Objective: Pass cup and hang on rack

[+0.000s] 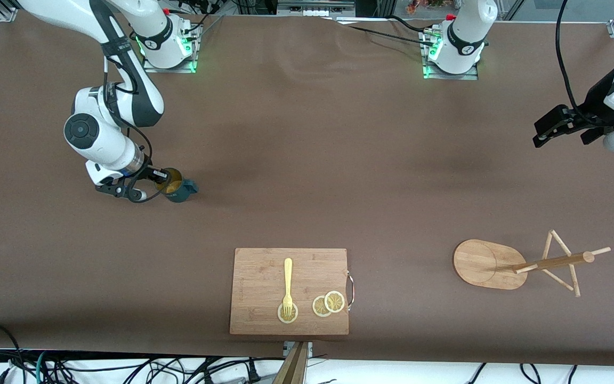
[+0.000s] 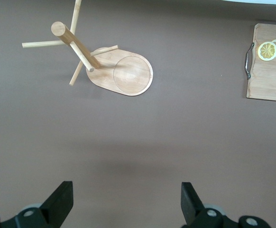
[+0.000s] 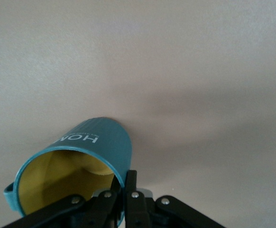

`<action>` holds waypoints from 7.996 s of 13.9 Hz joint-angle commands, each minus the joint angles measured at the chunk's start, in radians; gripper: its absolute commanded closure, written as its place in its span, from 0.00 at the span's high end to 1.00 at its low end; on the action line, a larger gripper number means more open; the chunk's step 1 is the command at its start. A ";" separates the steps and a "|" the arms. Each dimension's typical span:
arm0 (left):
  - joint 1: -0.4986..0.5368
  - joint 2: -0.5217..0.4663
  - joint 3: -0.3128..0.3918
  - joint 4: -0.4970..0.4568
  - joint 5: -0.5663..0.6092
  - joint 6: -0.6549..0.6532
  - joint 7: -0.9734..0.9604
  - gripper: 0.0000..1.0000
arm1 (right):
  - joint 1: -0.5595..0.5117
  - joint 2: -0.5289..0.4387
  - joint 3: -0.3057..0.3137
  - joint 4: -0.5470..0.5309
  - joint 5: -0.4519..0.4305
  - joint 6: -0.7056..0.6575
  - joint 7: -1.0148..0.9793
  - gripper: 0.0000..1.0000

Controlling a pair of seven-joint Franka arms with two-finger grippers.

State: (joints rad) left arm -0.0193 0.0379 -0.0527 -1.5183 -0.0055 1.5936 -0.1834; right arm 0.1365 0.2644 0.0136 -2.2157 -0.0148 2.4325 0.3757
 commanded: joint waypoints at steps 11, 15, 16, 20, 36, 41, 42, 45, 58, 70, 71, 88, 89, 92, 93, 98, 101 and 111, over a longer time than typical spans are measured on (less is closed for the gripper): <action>-0.001 0.000 0.005 0.010 -0.001 -0.003 0.022 1.00 | 0.401 0.307 0.083 0.647 -0.003 -0.279 0.249 0.00; -0.002 0.002 0.005 0.010 0.001 -0.003 0.021 1.00 | 0.532 0.482 0.080 0.830 -0.007 -0.267 0.395 0.00; -0.002 0.002 0.005 0.010 0.001 -0.003 0.021 1.00 | 0.555 0.504 0.078 0.843 -0.008 -0.262 0.444 0.00; -0.013 0.014 0.002 0.010 -0.013 -0.003 0.025 1.00 | 0.580 0.536 0.078 0.847 -0.008 -0.230 0.471 0.00; -0.027 0.158 0.004 -0.275 -0.350 0.369 0.468 1.00 | 0.486 0.210 -0.070 0.846 -0.004 -0.622 0.536 1.00; -0.022 0.269 -0.004 -0.327 -0.675 0.439 0.917 1.00 | 0.486 0.076 -0.334 0.847 0.007 -0.956 0.050 1.00; -0.021 0.293 -0.004 -0.330 -0.733 0.439 0.999 1.00 | 0.486 0.050 -0.381 0.846 0.007 -0.989 -0.043 1.00; -0.019 0.368 -0.019 -0.361 -0.887 0.440 1.288 1.00 | 0.485 -0.014 -0.524 0.843 0.013 -1.011 -0.335 1.00; -0.016 0.652 -0.133 -0.361 -1.269 0.532 2.155 1.00 | 0.323 -0.039 -0.571 0.775 0.147 -1.018 -0.727 1.00; -0.037 0.752 -0.236 -0.416 -1.605 0.526 2.846 1.00 | -0.164 -0.278 -0.092 0.479 -0.033 -0.834 -0.712 1.00; -0.037 0.751 -0.243 -0.419 -1.605 0.526 2.846 1.00 | -0.164 -0.278 -0.086 0.487 -0.034 -0.843 -0.712 1.00; -0.013 0.697 -0.227 -0.428 -1.596 0.529 2.843 0.00 | -0.163 -0.277 -0.105 0.579 0.087 -0.876 -0.518 1.00; 0.007 0.660 -0.214 -0.436 -1.591 0.529 2.842 0.00 | -0.161 -0.277 -0.107 0.579 0.087 -0.874 -0.518 1.00; 0.077 0.526 -0.194 -0.522 -1.495 0.513 2.637 0.00 | -0.161 -0.278 -0.109 0.579 0.081 -0.877 -0.517 1.00; 0.119 0.481 -0.194 -0.540 -1.443 0.476 2.534 0.00 | -0.161 -0.280 -0.109 0.579 0.079 -0.879 -0.517 1.00; 0.243 0.272 -0.073 -0.657 -1.280 0.320 2.015 0.00 | -0.161 -0.280 -0.104 0.579 0.079 -0.880 -0.517 1.00; 0.286 0.273 0.029 -0.652 -1.236 0.143 1.833 0.00 | -0.158 -0.280 -0.098 0.580 0.078 -0.872 -0.517 1.00; 0.498 0.401 0.122 -0.406 -1.237 -0.259 0.974 0.00 | -0.158 -0.280 -0.098 0.581 0.078 -0.872 -0.517 1.00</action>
State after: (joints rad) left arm 0.4345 0.3728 0.0779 -2.0020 -1.2432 1.3929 0.8837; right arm -0.0122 -0.0110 -0.0931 -1.6456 0.0494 1.5645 -0.1521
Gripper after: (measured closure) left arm 0.793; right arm 0.000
